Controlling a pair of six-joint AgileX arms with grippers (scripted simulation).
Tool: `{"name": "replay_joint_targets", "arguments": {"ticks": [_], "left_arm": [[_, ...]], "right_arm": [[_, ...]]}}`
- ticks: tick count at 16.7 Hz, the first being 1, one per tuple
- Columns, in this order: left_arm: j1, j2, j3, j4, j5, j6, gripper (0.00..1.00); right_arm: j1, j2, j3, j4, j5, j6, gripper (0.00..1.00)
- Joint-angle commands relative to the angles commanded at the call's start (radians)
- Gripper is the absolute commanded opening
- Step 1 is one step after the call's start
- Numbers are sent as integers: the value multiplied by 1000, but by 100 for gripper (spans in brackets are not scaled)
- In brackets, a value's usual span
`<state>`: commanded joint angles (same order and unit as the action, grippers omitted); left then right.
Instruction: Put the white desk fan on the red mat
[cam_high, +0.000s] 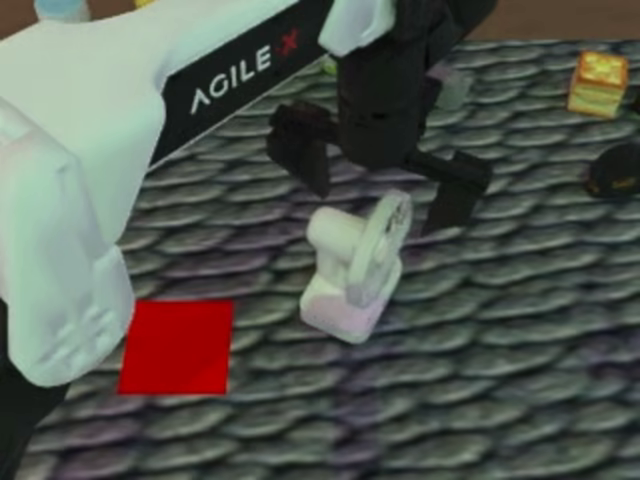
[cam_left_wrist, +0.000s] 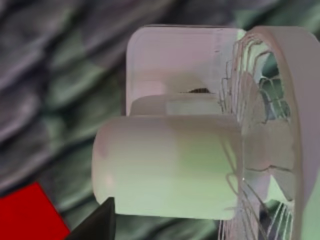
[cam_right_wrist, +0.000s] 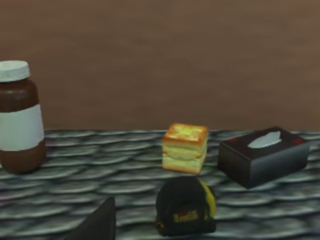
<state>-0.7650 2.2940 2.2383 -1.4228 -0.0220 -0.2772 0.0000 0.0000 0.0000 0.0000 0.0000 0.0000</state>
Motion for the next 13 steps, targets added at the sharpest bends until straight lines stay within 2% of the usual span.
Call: {"name": "replay_joint_targets", "arguments": {"ticks": [3, 7, 13], "left_arm": [[0, -11, -89, 82, 0, 0, 100], [0, -12, -98, 91, 0, 0, 100], [0, -12, -98, 91, 0, 0, 55]], "right_arm": [[0, 0, 0, 0, 0, 0, 100], [0, 0, 0, 0, 0, 0, 100], [0, 0, 0, 0, 0, 0, 100]]}}
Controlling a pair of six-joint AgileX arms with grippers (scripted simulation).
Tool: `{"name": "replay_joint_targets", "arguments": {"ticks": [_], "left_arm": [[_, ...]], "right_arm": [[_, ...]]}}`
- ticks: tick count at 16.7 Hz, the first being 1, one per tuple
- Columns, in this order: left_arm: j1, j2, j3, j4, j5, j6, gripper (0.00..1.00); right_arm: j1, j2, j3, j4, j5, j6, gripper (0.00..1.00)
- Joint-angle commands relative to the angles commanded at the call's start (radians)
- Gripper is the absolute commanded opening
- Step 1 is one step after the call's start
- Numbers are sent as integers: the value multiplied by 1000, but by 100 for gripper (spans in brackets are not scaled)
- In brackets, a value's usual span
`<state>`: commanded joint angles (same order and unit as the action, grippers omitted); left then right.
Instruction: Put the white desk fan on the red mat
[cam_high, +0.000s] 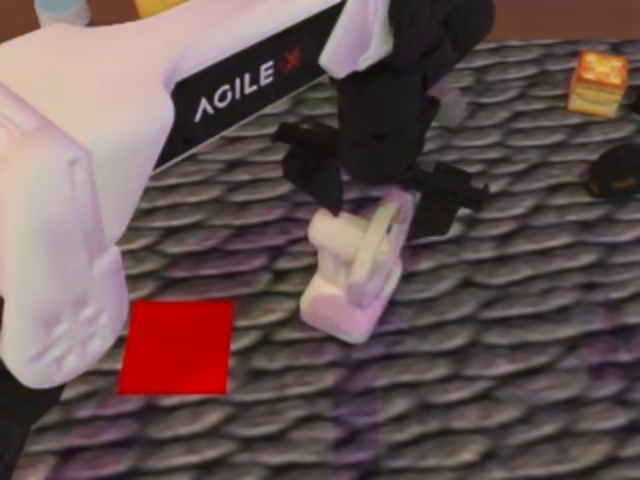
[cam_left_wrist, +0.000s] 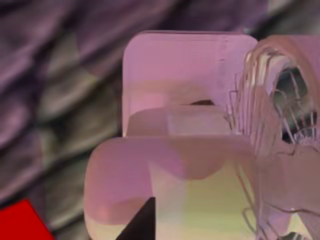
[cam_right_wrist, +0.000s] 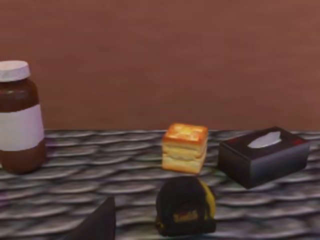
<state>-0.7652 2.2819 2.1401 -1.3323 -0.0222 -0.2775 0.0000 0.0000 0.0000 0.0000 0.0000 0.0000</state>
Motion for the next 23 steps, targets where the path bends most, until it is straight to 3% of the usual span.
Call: {"name": "replay_joint_targets", "arguments": {"ticks": [7, 18, 23], "left_arm": [[0, 0, 0, 0, 0, 0, 2], [0, 3, 18, -16, 0, 2, 0], [11, 50, 230, -166, 0, -1, 0]], "right_arm": [[0, 0, 0, 0, 0, 0, 100], [0, 0, 0, 0, 0, 0, 100], [0, 0, 0, 0, 0, 0, 100]]}}
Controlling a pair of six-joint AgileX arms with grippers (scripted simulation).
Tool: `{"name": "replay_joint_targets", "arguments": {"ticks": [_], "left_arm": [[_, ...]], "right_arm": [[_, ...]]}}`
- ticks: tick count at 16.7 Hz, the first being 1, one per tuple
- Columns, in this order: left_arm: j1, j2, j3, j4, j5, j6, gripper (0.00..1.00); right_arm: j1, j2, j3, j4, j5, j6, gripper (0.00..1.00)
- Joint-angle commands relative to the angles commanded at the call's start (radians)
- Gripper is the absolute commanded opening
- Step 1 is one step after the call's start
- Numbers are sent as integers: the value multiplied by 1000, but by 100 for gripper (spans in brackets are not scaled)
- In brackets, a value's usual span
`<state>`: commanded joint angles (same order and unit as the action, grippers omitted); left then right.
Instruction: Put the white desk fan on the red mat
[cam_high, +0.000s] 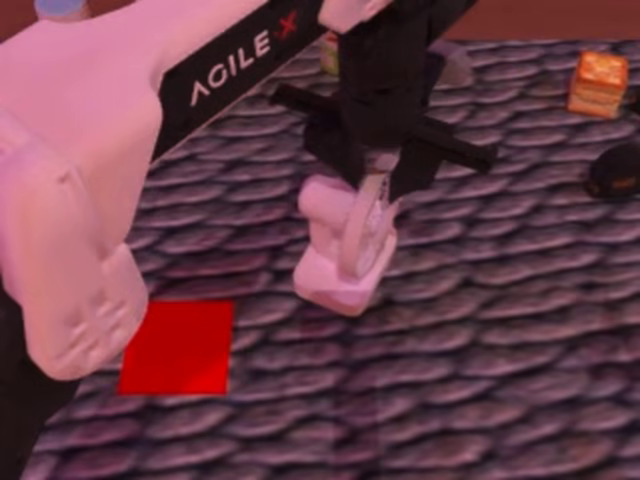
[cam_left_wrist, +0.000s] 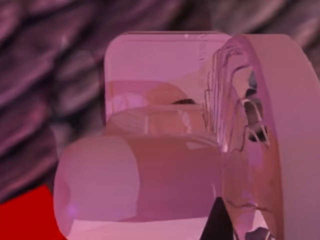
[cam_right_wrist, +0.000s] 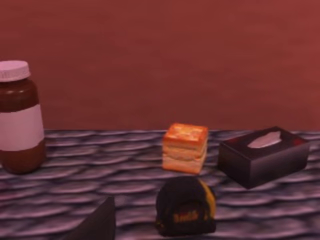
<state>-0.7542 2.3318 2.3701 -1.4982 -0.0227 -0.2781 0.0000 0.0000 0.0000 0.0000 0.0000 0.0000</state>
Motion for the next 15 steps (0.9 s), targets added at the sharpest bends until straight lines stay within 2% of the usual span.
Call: {"name": "replay_joint_targets", "arguments": {"ticks": [4, 10, 12, 15], "left_arm": [[8, 25, 107, -93, 1, 1, 0], [4, 15, 97, -91, 2, 15, 0], [16, -8, 57, -85, 6, 69, 0], [52, -78, -56, -64, 19, 225, 0]], "right_arm": [[0, 0, 0, 0, 0, 0, 100], [0, 0, 0, 0, 0, 0, 100], [0, 0, 0, 0, 0, 0, 100], [0, 0, 0, 0, 0, 0, 100]]}}
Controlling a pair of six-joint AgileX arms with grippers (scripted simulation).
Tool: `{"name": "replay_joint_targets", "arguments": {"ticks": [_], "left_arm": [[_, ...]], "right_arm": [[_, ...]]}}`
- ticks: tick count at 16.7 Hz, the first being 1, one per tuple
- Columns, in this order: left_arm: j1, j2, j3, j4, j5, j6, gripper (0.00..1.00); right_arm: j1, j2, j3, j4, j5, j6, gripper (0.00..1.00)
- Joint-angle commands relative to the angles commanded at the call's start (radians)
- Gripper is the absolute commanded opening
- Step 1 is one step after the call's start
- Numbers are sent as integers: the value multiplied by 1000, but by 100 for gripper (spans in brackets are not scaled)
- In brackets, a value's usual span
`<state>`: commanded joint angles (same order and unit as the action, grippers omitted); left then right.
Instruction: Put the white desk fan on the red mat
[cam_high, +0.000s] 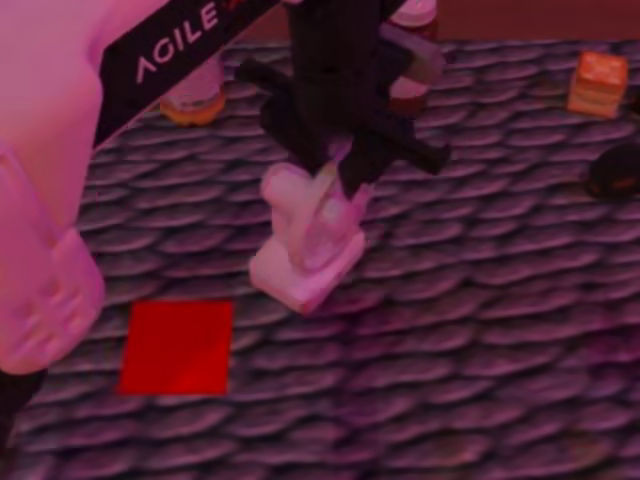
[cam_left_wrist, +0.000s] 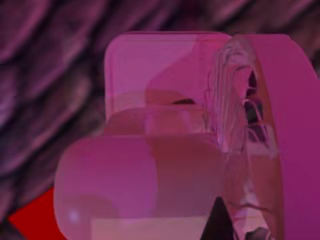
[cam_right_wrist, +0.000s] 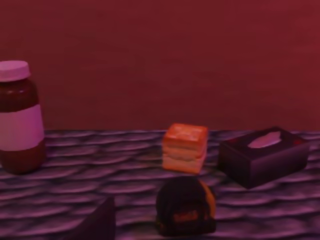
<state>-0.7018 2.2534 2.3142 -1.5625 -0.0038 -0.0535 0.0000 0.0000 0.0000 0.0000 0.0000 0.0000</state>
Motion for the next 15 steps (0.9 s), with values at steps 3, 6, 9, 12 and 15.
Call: {"name": "replay_joint_targets", "arguments": {"ticks": [3, 6, 9, 12, 15], "left_arm": [[53, -111, -159, 40, 17, 227, 0], [115, -248, -343, 94, 38, 506, 0], [178, -387, -538, 147, 60, 795, 0], [235, -509, -721, 193, 78, 1029, 0], [277, -598, -853, 226, 90, 1170, 0]], "right_arm": [[0, 0, 0, 0, 0, 0, 100], [0, 0, 0, 0, 0, 0, 100], [0, 0, 0, 0, 0, 0, 100], [0, 0, 0, 0, 0, 0, 100], [0, 0, 0, 0, 0, 0, 100]]}}
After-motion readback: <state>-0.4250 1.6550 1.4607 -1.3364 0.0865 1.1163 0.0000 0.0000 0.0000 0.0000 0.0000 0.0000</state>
